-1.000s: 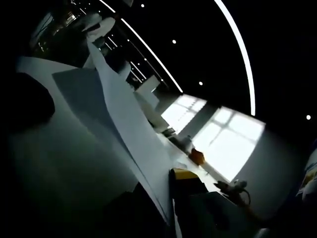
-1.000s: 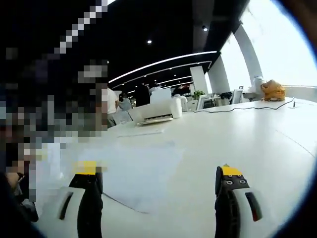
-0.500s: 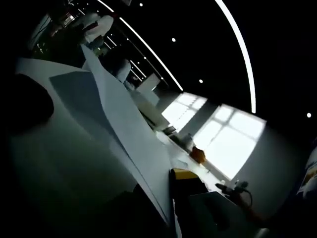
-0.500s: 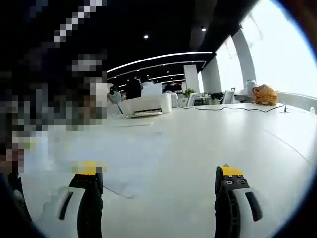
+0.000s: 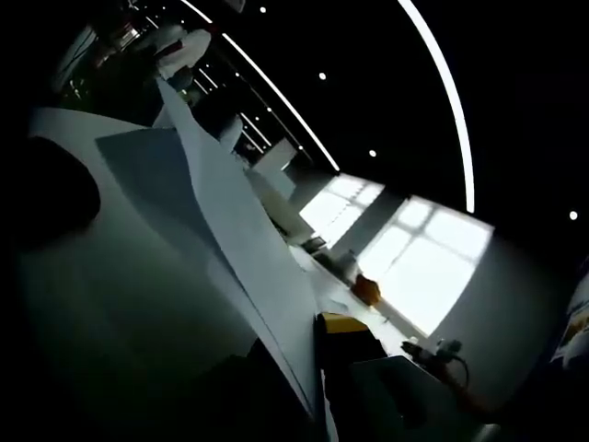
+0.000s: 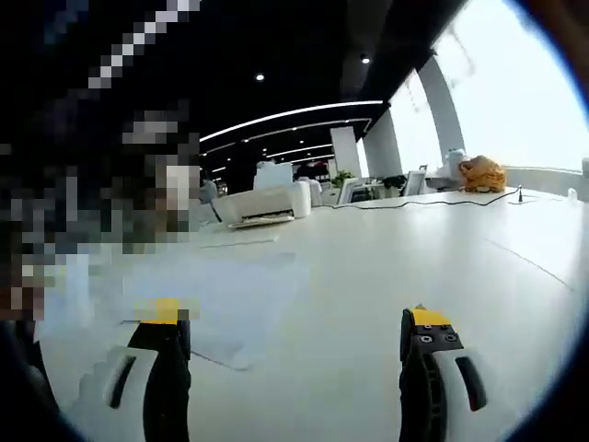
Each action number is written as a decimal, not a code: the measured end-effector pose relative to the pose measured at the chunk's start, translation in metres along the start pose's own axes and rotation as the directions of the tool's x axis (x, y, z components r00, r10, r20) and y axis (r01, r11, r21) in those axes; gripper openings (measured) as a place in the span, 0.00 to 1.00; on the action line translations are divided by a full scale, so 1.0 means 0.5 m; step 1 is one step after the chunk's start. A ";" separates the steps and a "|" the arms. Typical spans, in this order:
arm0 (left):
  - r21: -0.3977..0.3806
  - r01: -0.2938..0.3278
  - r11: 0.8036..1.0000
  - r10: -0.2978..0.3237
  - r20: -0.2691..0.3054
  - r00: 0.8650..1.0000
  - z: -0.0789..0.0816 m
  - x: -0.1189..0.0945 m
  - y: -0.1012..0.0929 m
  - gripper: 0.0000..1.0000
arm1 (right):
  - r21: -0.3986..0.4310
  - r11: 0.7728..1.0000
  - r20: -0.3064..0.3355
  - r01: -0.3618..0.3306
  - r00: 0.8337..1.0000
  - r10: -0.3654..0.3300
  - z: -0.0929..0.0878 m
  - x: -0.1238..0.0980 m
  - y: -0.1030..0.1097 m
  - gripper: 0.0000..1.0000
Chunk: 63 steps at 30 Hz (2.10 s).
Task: Organize the stack of printing papers by aligning and flattening the scattered papers on the table
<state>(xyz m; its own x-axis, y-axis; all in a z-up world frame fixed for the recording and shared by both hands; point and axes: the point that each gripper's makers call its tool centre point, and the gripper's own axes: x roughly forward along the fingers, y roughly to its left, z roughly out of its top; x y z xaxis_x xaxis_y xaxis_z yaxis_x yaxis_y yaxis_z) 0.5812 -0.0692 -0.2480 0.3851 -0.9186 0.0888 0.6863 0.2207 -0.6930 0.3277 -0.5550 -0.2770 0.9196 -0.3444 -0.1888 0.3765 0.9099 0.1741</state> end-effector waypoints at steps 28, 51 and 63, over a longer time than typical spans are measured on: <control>-0.010 0.017 1.000 -0.017 0.010 1.000 0.015 0.002 0.023 0.07 | -0.053 0.997 -0.028 0.048 0.998 -0.050 -0.033 0.023 0.069 0.90; 0.006 0.021 1.000 -0.021 -0.005 1.000 0.005 0.002 0.015 0.07 | -0.115 0.984 -0.132 0.136 0.980 -0.150 -0.070 0.106 0.150 0.89; -0.005 0.020 1.000 -0.020 0.004 1.000 0.006 0.000 0.011 0.07 | -0.151 0.981 -0.156 0.118 0.978 -0.142 -0.083 0.100 0.162 0.81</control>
<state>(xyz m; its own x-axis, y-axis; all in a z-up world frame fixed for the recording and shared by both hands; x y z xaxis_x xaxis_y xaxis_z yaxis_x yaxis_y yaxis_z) 0.5866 -0.0673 -0.2497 0.3741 -0.9214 0.1053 0.6904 0.2009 -0.6949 0.3995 -0.4888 -0.3124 0.8283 -0.4294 -0.3600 0.4611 0.8873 0.0026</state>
